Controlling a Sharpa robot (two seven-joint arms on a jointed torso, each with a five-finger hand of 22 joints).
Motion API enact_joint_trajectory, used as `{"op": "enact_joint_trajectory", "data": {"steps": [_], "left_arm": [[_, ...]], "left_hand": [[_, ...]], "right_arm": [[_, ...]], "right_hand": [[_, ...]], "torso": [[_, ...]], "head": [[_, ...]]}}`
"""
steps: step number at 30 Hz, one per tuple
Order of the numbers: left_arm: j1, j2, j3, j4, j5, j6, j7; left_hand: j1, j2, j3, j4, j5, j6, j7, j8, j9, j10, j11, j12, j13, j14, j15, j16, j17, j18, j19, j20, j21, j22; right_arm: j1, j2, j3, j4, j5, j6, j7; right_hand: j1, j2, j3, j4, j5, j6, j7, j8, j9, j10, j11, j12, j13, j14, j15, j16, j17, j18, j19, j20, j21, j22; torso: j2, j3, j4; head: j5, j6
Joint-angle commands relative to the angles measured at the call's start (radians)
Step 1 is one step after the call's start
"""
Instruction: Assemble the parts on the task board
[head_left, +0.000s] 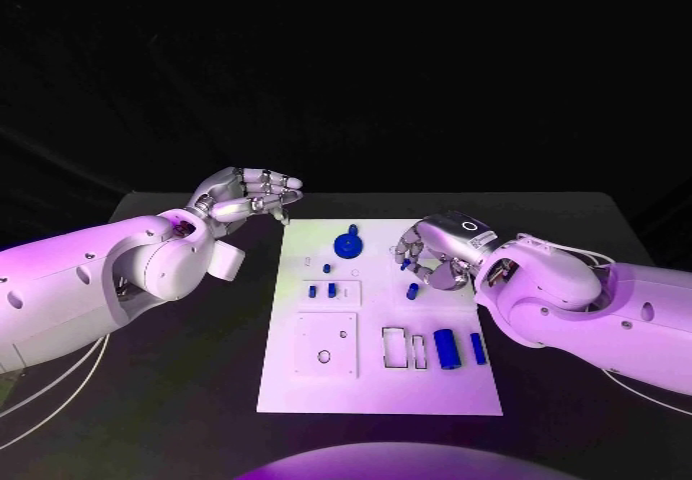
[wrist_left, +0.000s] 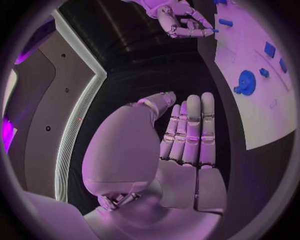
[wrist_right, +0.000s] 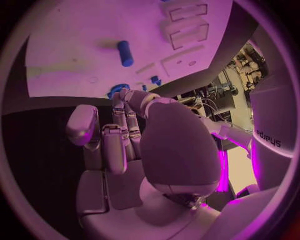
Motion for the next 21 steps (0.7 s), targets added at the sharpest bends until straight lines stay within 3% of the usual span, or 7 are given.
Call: {"op": "enact_joint_trajectory", "data": {"steps": [1,3,4,21], "left_arm": [[0.001,0.004,0.001,0.001,-0.004,0.019,0.005],[0.001,0.005,0.001,0.000,-0.004,0.018,0.005],[0.001,0.006,0.001,0.000,-0.004,0.018,0.006],[0.001,0.028,0.000,-0.011,-0.004,0.021,0.002]], "left_hand": [[-0.004,0.009,0.000,-0.007,0.004,-0.008,-0.002,-0.007,-0.001,-0.008,0.002,0.005,-0.001,0.002,0.004,-0.006,-0.002,0.013,-0.002,-0.002,-0.006,-0.001],[-0.004,0.009,0.000,-0.007,0.004,-0.008,-0.002,-0.007,-0.001,-0.008,0.002,0.005,-0.001,0.002,0.004,-0.006,-0.002,0.013,-0.002,-0.002,-0.006,-0.001],[-0.004,0.009,0.000,-0.007,0.004,-0.008,-0.002,-0.007,-0.001,-0.008,0.002,0.005,-0.001,0.002,0.004,-0.006,-0.002,0.013,-0.002,-0.002,-0.006,-0.001],[-0.005,0.009,-0.001,-0.007,0.005,-0.009,-0.001,-0.007,-0.001,-0.011,0.003,0.006,-0.001,0.002,0.005,-0.007,-0.002,0.013,-0.003,-0.002,-0.006,-0.001]], "right_arm": [[-0.005,0.020,0.000,0.024,-0.008,0.001,-0.004],[-0.011,0.040,-0.001,0.032,-0.010,0.003,-0.003],[-0.014,0.050,-0.001,0.034,-0.011,0.005,-0.002],[-0.105,0.176,-0.010,-0.005,-0.018,0.032,0.007]], "right_hand": [[-0.011,-0.001,0.007,-0.001,0.003,0.006,-0.001,0.006,0.002,0.041,-0.034,0.005,0.001,0.063,-0.009,0.005,0.035,-0.015,-0.001,-0.007,0.003,0.000],[-0.011,-0.001,0.007,-0.001,0.003,0.006,-0.001,0.006,0.002,0.041,-0.034,0.005,0.001,0.063,-0.009,0.005,0.035,-0.015,-0.001,-0.007,0.003,0.000],[-0.017,0.001,0.009,-0.005,-0.043,0.007,0.000,0.007,0.005,0.042,-0.034,0.000,0.003,0.063,-0.009,0.006,0.034,-0.015,-0.002,-0.008,0.004,0.002],[-0.020,0.003,0.013,-0.009,-0.050,0.005,0.001,0.006,0.007,0.041,-0.034,-0.004,0.005,0.062,-0.009,0.003,0.028,-0.016,-0.001,-0.007,0.008,0.006]], "torso": [[0.000,0.0003,0.0005],[-0.001,-0.0009,-0.0007],[0.000,-0.0015,-0.0012],[-0.001,-0.0016,0.0004]], "head": [[0.008,-0.004],[0.016,-0.007],[0.018,-0.008],[0.057,-0.022]]}}
